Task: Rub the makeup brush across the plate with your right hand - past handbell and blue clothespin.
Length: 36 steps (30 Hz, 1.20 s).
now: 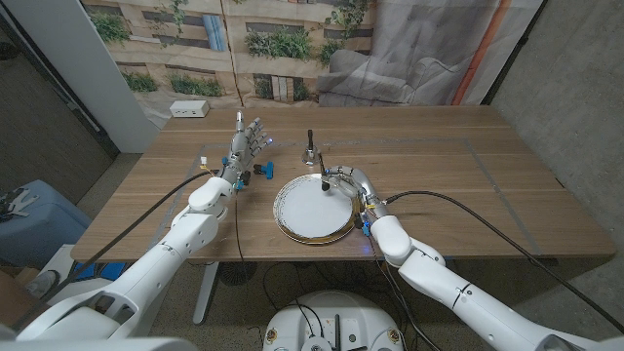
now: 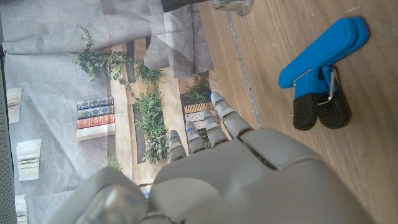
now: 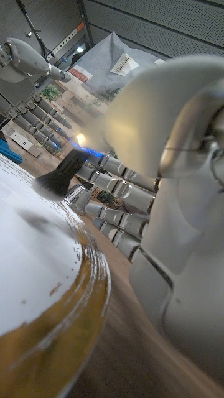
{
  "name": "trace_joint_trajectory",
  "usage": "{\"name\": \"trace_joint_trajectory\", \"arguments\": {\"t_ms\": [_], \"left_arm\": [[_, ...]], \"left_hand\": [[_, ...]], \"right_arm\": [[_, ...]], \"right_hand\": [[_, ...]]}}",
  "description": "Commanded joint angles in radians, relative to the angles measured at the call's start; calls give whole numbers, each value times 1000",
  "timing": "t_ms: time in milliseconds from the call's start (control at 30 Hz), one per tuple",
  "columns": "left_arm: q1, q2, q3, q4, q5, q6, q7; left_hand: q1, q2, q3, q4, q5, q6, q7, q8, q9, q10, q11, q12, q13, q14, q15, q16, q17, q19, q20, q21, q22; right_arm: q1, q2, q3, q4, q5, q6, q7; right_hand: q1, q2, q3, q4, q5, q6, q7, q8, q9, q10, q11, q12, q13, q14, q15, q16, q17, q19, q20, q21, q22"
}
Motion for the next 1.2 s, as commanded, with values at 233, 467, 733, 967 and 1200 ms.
{"name": "trace_joint_trajectory", "arguments": {"t_ms": [233,467,733,967,1200], "left_arm": [[0,0,0,0,0,0,0],[0,0,0,0,0,0,0],[0,0,0,0,0,0,0],[0,0,0,0,0,0,0],[0,0,0,0,0,0,0]], "left_hand": [[-1,15,-2,7,3,-2,-10,3,2,-2,-11,7,3,6,-14,3,2,6,0,4,5],[-1,15,-2,7,3,-1,-10,3,2,0,-11,8,3,7,-13,3,2,7,1,4,5],[-1,15,-2,7,3,-1,-10,4,2,-2,-11,7,3,7,-14,3,2,7,1,4,5],[-1,15,-2,7,3,-1,-10,3,2,0,-11,7,3,7,-13,3,2,8,1,5,5],[-1,15,-2,7,3,-1,-10,3,2,-1,-10,7,3,8,-13,4,2,7,0,4,5]], "right_arm": [[32,10,-3,59,-19,-14,-15],[36,14,-8,67,-15,-30,-16],[30,5,-8,58,-14,-35,-15],[24,-3,-4,43,-11,-48,-19],[17,-12,-2,30,-12,-56,-21]], "right_hand": [[3,4,-6,-4,4,9,0,-5,5,-4,-2,2,5,3,-143,2,0,-4,-24,2,2],[3,4,-7,-4,4,9,0,-7,5,-4,-2,2,5,2,-142,2,0,-3,-23,3,2],[4,4,-8,-4,5,10,0,-8,5,-4,-3,2,5,2,-142,3,1,-3,-23,3,2],[4,4,-9,-5,5,10,0,-9,6,-4,-2,2,5,1,-141,3,0,-4,-23,3,2],[5,6,-10,-4,5,12,0,-10,6,-4,-3,2,5,0,-141,3,0,-4,-21,3,2]]}}
